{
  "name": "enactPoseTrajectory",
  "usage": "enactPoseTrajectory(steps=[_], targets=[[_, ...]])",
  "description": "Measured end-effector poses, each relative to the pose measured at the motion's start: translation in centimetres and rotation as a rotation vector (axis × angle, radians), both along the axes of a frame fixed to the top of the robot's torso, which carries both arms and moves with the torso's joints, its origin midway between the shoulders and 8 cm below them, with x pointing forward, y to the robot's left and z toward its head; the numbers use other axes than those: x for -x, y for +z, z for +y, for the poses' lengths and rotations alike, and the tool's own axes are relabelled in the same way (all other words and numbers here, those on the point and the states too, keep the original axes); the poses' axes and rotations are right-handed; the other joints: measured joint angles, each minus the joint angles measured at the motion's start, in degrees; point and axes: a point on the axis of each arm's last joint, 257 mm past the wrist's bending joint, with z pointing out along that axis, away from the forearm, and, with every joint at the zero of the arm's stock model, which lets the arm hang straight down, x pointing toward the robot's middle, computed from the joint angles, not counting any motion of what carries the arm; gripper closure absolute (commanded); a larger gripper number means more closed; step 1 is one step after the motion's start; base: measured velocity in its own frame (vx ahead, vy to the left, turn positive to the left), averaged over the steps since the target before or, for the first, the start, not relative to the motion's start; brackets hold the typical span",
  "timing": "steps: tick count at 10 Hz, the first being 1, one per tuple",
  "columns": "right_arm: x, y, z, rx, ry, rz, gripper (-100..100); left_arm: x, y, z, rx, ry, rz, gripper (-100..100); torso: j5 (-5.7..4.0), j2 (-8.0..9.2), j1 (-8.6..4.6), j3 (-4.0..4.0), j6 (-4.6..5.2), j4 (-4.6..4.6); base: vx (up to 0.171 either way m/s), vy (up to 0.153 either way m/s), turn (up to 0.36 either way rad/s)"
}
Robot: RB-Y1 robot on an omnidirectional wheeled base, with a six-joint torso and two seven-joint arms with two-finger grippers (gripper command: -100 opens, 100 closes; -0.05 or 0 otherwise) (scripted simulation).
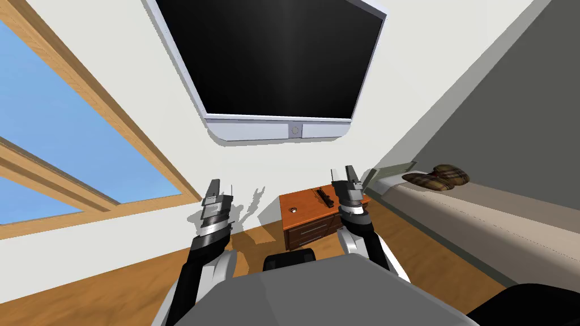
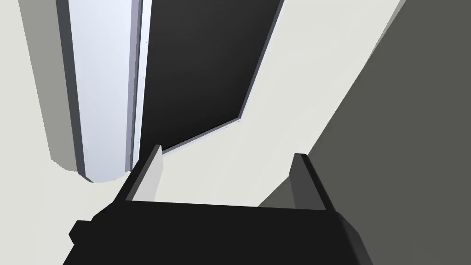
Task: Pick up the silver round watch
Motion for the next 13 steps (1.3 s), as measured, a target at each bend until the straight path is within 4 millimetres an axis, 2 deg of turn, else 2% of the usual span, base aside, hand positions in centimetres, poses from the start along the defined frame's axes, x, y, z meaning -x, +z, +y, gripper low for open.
enactPoseTrajectory(steps=[3,6,8,10,12,13], targets=[[-1.6,-2.1,0.5,0.060,0.026,0.071,-100,0.0,0.0,0.0,0.000,0.000,0.000,0,-0.08,0.30,-0.38,0.17,-0.01,0.07,-0.091,-0.091,0.217],[-3.7,-5.1,0.7,0.135,0.042,0.178,-100,0.0,0.0,0.0,0.000,0.000,0.000,0,-0.08,0.45,-0.37,0.26,-0.02,0.10,-0.126,-0.084,0.287],[-5.0,-8.3,1.2,0.198,0.044,0.268,-100,0.0,0.0,0.0,0.000,0.000,0.000,0,-0.10,0.46,-0.47,0.27,-0.01,0.10,-0.107,-0.091,0.216],[-5.7,-10.5,0.6,0.245,0.040,0.328,-100,0.0,0.0,0.0,0.000,0.000,0.000,0,-0.08,0.19,-0.33,0.12,-0.03,0.05,-0.064,-0.062,0.386],[-7.3,-14.6,0.2,0.326,0.026,0.429,-100,0.0,0.0,0.0,0.000,0.000,0.000,0,-0.10,0.26,-0.43,0.15,-0.01,0.06,-0.097,-0.064,0.235],[-7.3,-15.7,-0.1,0.351,0.021,0.458,-100,0.0,0.0,0.0,0.000,0.000,0.000,0,-0.08,0.23,-0.34,0.15,0.05,0.06,-0.066,-0.026,0.302]])
